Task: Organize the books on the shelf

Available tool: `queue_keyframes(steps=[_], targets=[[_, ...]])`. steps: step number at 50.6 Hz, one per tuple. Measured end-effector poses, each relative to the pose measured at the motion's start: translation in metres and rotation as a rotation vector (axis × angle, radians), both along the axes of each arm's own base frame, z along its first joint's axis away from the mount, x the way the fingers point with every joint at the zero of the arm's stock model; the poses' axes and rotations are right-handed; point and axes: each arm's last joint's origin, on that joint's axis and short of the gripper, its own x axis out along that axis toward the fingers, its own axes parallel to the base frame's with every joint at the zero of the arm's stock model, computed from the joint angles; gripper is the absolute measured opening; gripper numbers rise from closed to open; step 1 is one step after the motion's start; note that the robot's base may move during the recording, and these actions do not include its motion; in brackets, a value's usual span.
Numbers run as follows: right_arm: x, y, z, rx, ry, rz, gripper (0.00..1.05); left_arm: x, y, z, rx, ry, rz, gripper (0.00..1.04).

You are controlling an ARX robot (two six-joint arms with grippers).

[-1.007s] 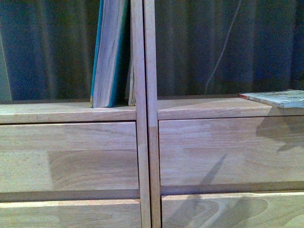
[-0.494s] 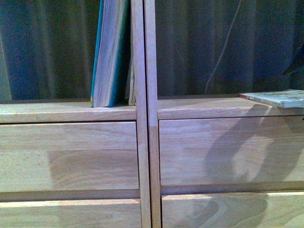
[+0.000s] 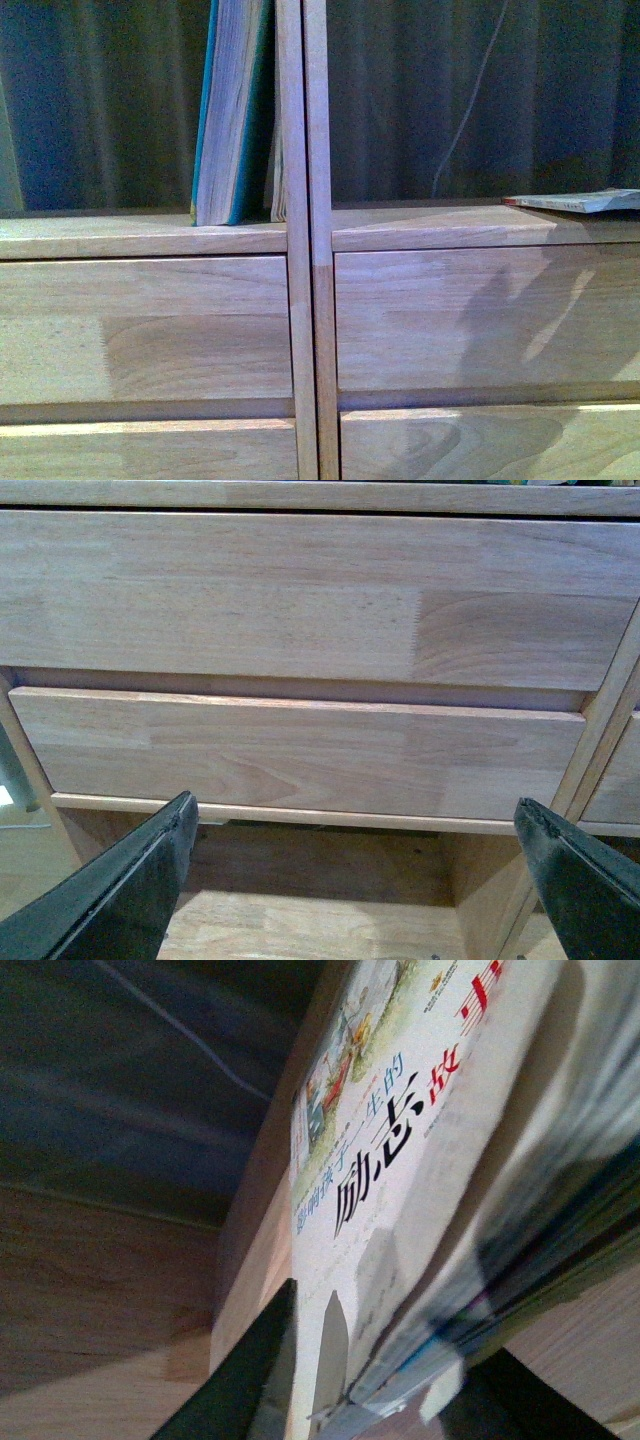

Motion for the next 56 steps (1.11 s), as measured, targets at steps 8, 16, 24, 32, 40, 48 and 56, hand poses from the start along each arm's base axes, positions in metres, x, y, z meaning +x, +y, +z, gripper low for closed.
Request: queue_keyframes(steps=[8,16,24,32,40,48,56], targets=[[0.003,0.001,-0.005,0.007,-0.001,0.011,0.08,0.0,0.0,0.0,0.0,0.0,0.0,0.97],[-0.005,0.003,-0.011,0.012,-0.018,0.033,0.07,0.0,0.0,0.0,0.0,0.0,0.0,0.97],[-0.042,0.007,-0.007,-0.012,-0.099,0.103,0.07,0.0,0.0,0.0,0.0,0.0,0.0,0.97],[-0.08,0.009,0.006,-0.043,-0.203,0.175,0.07,0.0,0.0,0.0,0.0,0.0,0.0,0.97],[-0.121,0.003,0.036,-0.095,-0.376,0.233,0.07,0.005,0.004,0.0,-0.091,0.129,-0.193,0.97],[-0.141,0.0,0.061,-0.136,-0.509,0.308,0.07,0.03,0.028,0.03,-0.21,0.111,-0.253,0.97],[-0.149,0.006,0.079,-0.174,-0.61,0.397,0.07,0.086,0.058,0.082,-0.372,0.058,-0.246,0.97]])
